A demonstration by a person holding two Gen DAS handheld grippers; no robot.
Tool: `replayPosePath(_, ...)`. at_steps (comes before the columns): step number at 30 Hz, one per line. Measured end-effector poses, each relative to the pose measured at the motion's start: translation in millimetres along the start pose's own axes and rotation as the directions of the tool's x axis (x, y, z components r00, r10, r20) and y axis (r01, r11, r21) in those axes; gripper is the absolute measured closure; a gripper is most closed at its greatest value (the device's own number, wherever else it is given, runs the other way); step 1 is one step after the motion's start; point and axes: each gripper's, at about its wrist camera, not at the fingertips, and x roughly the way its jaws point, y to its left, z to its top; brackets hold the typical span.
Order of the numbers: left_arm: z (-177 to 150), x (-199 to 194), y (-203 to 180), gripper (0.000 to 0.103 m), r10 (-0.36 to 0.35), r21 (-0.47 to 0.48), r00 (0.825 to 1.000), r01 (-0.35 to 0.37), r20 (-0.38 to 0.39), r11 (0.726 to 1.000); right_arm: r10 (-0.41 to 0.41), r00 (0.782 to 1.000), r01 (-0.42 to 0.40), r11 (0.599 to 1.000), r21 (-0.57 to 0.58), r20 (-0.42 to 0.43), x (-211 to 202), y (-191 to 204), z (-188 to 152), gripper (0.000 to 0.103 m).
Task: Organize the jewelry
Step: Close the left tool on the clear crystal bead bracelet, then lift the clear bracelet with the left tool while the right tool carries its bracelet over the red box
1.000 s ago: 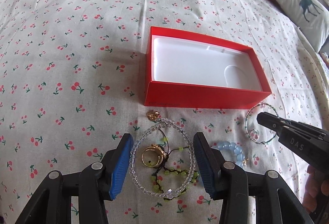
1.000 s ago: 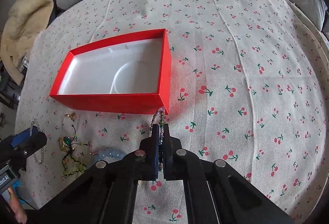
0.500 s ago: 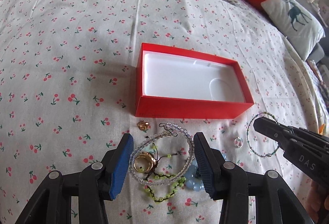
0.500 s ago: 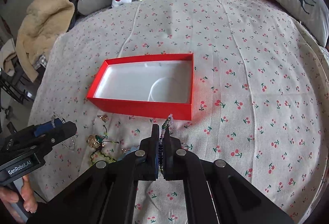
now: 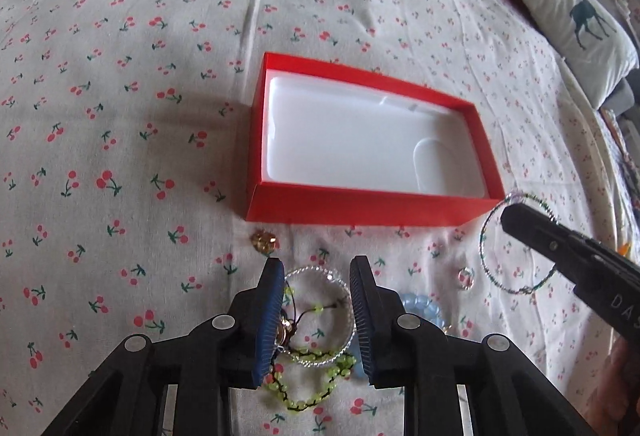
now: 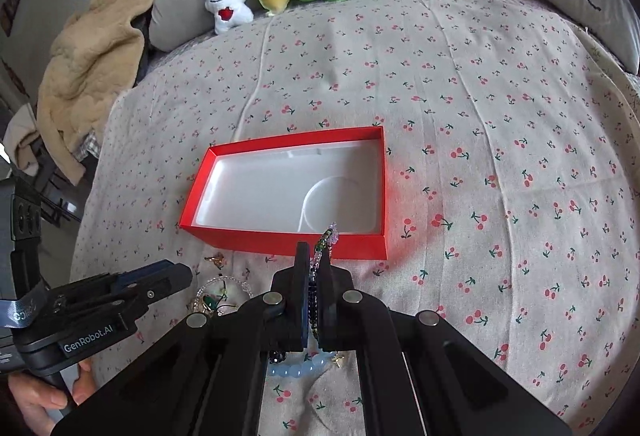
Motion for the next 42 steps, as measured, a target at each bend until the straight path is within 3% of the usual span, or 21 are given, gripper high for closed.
replayPosePath(6, -5, 22, 0, 0.075, 0.058, 0.052, 0.996, -0.055, -0.074, 0.997, 0.006, 0.999, -0.006, 1.000, 0.000, -0.040, 9, -4, -9, 0.101)
replayPosePath(15, -4, 45, 1, 0.077, 0.113, 0.048, 0.988, -0.108, -0.102, 0.993, 0.008, 0.998, -0.009, 1.000, -0.015, -0.054, 12, 0, -14, 0.101)
replayPosePath(17, -4, 47, 1, 0.097, 0.131, 0.053, 0.986, -0.126, -0.100, 0.991, 0.005, 0.998, -0.006, 1.000, -0.009, -0.055, 12, -2, -14, 0.101)
replayPosePath(21, -4, 41, 2, 0.103, 0.128, 0.043, 0.989, -0.125, -0.076, 0.991, 0.005, 0.999, -0.005, 1.000, -0.002, -0.045, 7, -4, -14, 0.101)
replayPosePath(30, 5, -6, -18, 0.103, 0.016, 0.056, 0.998, -0.020, 0.067, 0.998, 0.011, 1.000, -0.011, 1.000, 0.011, 0.010, -7, -3, -4, 0.101)
replayPosePath(36, 21, -28, -23, 0.103, -0.105, 0.025, 0.975, 0.102, 0.194, 0.994, 0.022, 0.998, -0.025, 0.999, 0.047, 0.055, -15, -4, 6, 0.101)
replayPosePath(42, 37, -18, -24, 0.103, -0.169, -0.043, 0.957, 0.184, 0.235, 0.982, 0.030, 0.997, -0.036, 0.996, 0.084, 0.075, -14, -6, 11, 0.101)
